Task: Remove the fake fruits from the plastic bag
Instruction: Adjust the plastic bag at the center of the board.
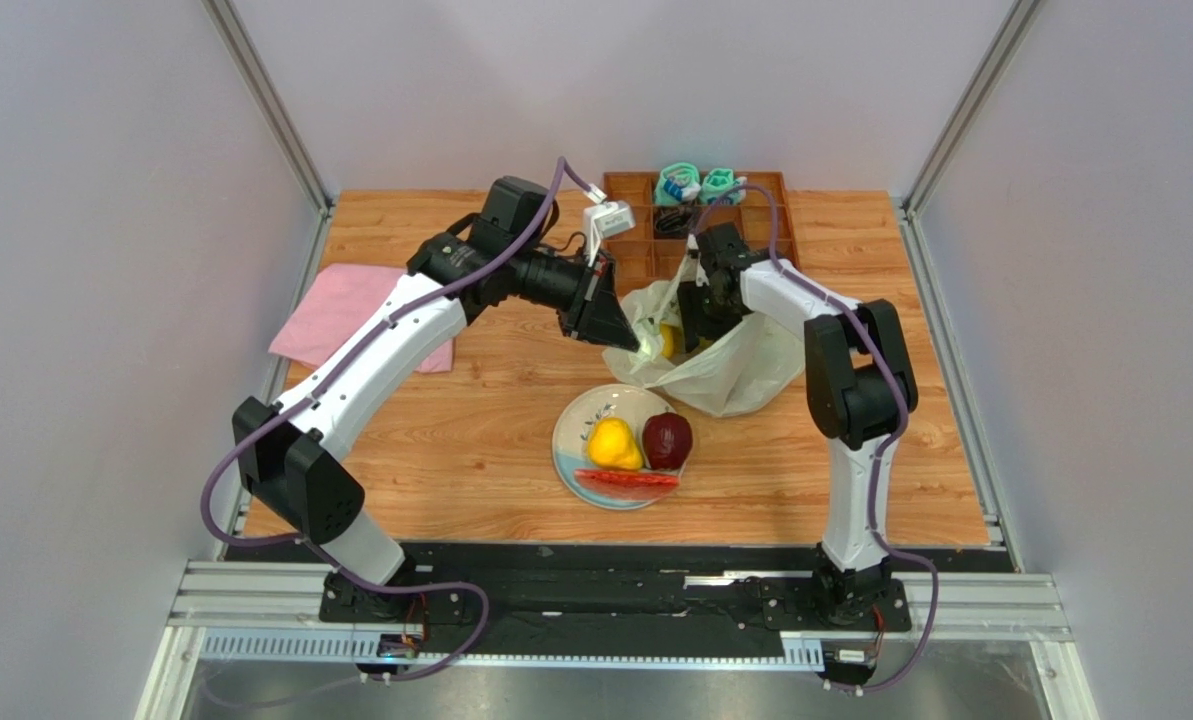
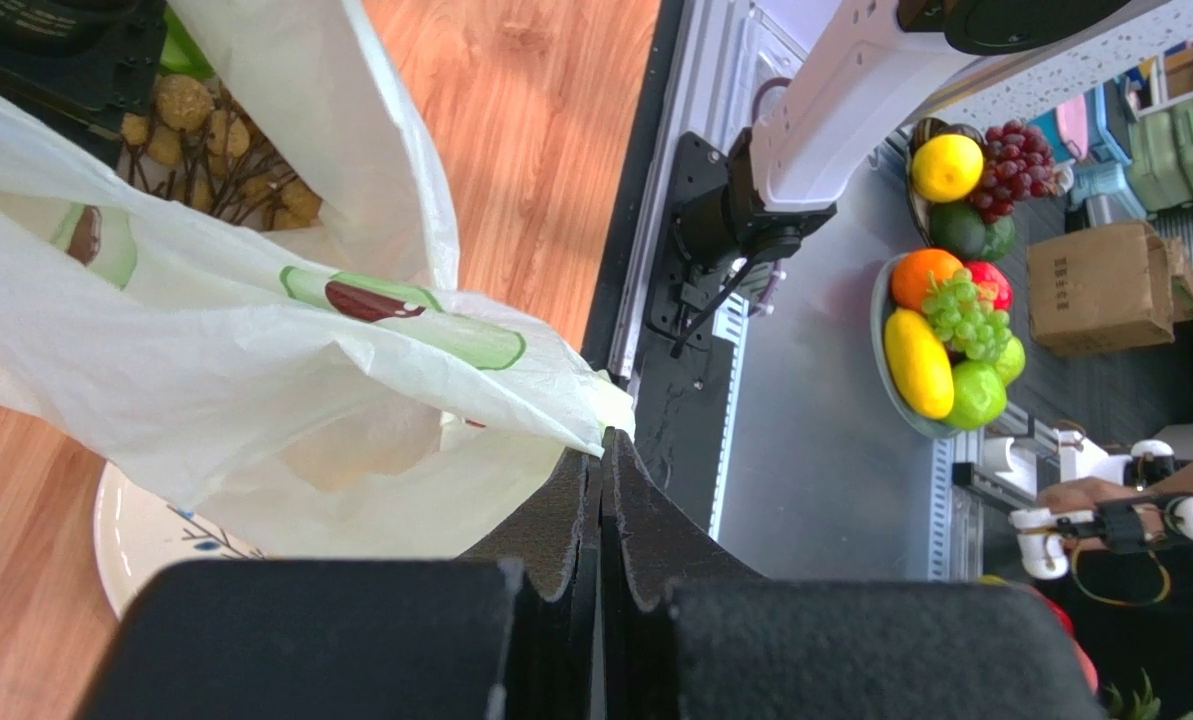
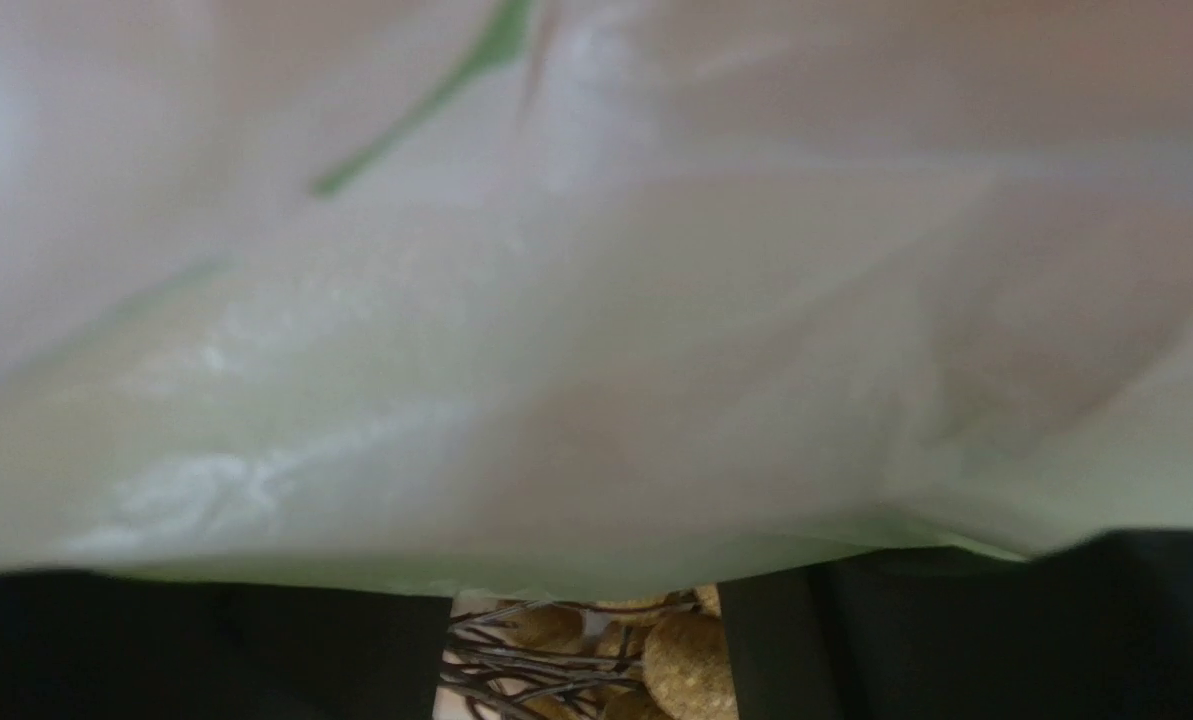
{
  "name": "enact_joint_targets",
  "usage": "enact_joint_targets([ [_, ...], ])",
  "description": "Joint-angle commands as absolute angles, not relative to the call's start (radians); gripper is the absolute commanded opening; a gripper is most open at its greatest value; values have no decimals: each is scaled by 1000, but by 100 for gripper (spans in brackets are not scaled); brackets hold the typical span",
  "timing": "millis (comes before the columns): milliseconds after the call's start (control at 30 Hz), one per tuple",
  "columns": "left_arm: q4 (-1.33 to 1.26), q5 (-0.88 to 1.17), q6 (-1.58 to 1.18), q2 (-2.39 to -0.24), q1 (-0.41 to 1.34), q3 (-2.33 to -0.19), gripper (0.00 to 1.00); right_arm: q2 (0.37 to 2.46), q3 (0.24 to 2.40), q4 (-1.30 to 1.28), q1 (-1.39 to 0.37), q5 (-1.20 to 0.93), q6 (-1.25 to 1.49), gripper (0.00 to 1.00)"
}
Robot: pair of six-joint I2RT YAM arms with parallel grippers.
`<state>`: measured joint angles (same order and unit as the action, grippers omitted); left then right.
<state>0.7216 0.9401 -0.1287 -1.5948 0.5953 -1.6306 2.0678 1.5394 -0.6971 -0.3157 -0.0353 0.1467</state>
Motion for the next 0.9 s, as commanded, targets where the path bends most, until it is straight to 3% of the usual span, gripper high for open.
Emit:
enact_joint_targets([
  [0, 707, 969, -120, -1608, 603, -1678, 0, 2089, 1637, -626, -314, -69, 54, 44],
  [167, 713, 945, -110, -1626, 604, -1704, 0, 1976, 1664, -735, -313, -204, 5, 27],
  [400, 730, 894, -83, -1634, 604, -1749, 0, 1661, 1374, -851, -347, -272, -150, 21],
  [733, 824, 857, 38, -1496, 604, -1629, 0, 1370, 1066, -805, -386, -230, -195, 22],
  [833, 857, 861, 89, -1415, 604, -1577, 0, 1341, 1023, -793, -439, -225, -192, 29],
  [867, 862, 854, 95, -1385, 606, -1557, 0, 1333, 1023, -773, -445, -232, -174, 35],
])
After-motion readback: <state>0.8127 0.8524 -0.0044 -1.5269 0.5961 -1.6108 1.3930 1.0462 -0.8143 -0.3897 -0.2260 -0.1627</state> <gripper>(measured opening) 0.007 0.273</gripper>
